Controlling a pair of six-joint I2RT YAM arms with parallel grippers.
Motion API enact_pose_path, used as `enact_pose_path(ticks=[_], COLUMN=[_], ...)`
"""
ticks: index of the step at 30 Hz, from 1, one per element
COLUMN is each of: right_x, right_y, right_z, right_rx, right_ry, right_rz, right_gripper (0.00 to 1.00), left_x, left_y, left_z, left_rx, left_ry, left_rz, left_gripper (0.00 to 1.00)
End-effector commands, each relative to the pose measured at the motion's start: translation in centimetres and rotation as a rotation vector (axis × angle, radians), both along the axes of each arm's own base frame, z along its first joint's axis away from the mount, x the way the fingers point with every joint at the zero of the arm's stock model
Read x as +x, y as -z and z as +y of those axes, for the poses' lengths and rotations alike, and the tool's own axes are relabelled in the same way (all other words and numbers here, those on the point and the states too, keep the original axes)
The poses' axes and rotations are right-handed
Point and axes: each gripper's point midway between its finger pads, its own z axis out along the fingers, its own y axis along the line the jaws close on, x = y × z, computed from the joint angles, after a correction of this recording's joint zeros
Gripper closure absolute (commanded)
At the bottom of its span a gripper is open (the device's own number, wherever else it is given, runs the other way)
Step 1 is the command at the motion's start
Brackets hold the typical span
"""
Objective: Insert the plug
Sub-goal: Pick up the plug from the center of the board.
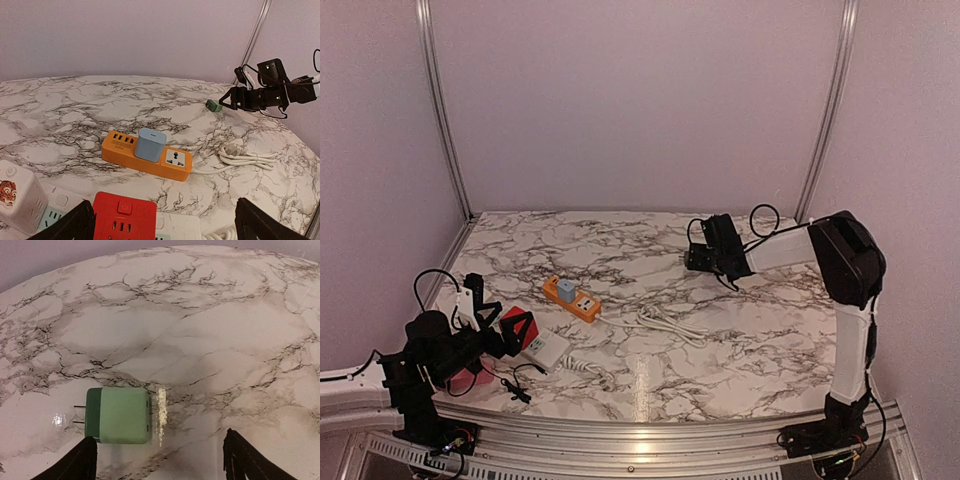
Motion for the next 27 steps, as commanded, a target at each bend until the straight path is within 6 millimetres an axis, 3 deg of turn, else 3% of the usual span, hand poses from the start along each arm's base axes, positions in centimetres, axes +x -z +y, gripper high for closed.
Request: enact_pose_path(ticks=[1,12,21,27], right_x=[1.8,2.8,3.2,3.1], right_y=[-0.5,-0.5,1.4,2.1], right_z=[0.3,2.8,2.5,2.6], right_rx=[0.025,0.123,0.08,0.074], right_ry=[-0.008,-0.081,-0.061,-0.077], right_rz=[-0.01,-0.002,0.044,0.052], right_gripper=[0.19,0.2,0.21,0.27], left_x=[0.2,0.2,0.2,0.2], left_y=[-0.7,-0.8,-0.9,-0.9], left_z=[0.0,0.0,0.0,0.1], left_rx=[-0.013,-0.016,-0.018,-0.019], left_ry=[-0.005,-0.004,-0.002,-0.001], left_rz=[-0.025,-0.029,-0.03,-0.032], left_gripper=[0.01,0.01,0.01,0.01])
